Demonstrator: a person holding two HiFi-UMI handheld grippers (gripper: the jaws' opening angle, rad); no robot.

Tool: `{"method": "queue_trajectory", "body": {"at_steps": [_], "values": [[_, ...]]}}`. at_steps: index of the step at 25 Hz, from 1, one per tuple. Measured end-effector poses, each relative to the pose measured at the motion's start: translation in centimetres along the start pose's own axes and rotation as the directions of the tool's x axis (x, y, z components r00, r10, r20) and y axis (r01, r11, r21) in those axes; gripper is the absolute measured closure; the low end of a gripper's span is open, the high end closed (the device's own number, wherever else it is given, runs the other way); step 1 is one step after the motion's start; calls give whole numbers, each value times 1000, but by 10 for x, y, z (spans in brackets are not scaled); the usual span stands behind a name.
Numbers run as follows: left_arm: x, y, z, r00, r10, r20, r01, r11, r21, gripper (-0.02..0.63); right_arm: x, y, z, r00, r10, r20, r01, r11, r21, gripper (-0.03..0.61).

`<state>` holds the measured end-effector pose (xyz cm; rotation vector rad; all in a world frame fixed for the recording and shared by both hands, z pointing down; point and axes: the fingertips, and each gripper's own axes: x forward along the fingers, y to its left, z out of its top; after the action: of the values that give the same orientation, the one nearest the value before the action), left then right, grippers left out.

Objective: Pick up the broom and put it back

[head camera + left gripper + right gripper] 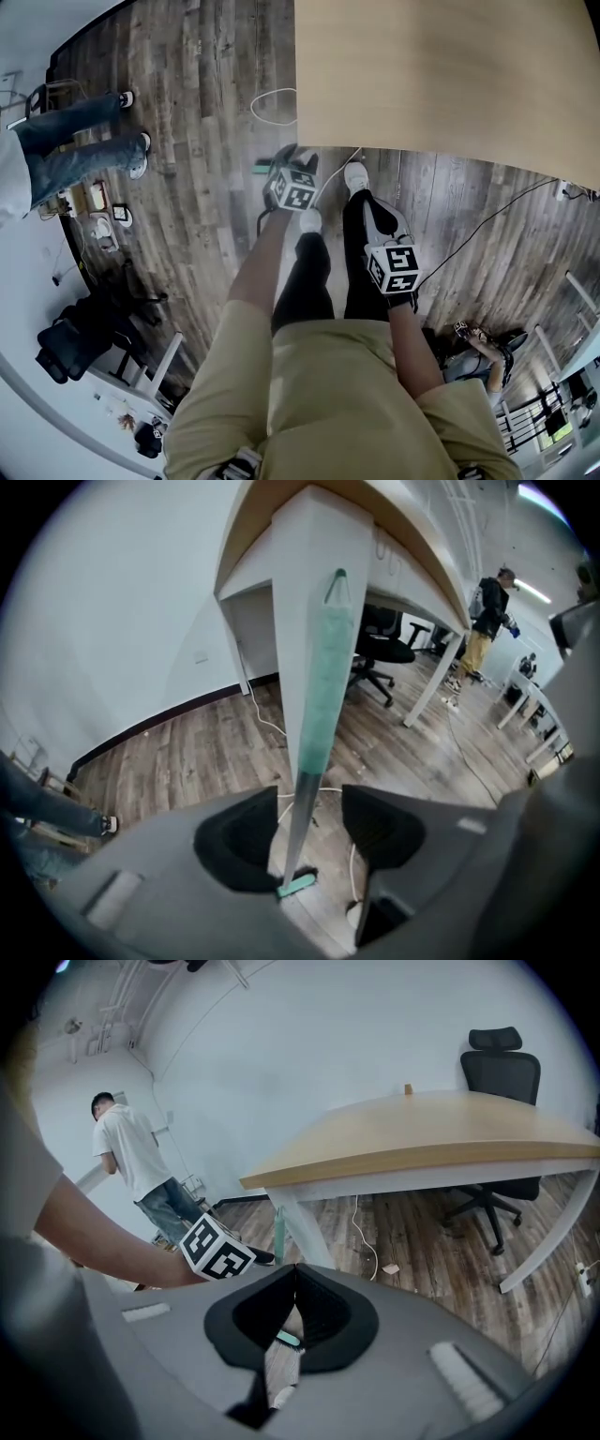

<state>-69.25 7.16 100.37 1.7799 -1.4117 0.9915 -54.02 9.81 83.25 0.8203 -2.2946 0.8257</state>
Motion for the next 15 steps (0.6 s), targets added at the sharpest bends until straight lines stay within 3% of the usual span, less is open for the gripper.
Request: {"method": "queue_trajectory", "body": {"at_steps": [5, 8, 15], "values": [[12, 4, 14, 999, 46, 3, -46, 999, 18, 428, -13, -11, 5, 1000, -3, 28, 2, 1000, 20, 574], [16, 3, 14, 998, 54, -14, -54, 998, 41, 531, -19, -20, 2, 999, -15, 35, 14, 999, 31, 574], [-6, -17, -5, 997, 23, -69, -19, 999, 51, 531, -25, -7, 18, 997, -1, 76, -2, 999, 35, 574]]}}
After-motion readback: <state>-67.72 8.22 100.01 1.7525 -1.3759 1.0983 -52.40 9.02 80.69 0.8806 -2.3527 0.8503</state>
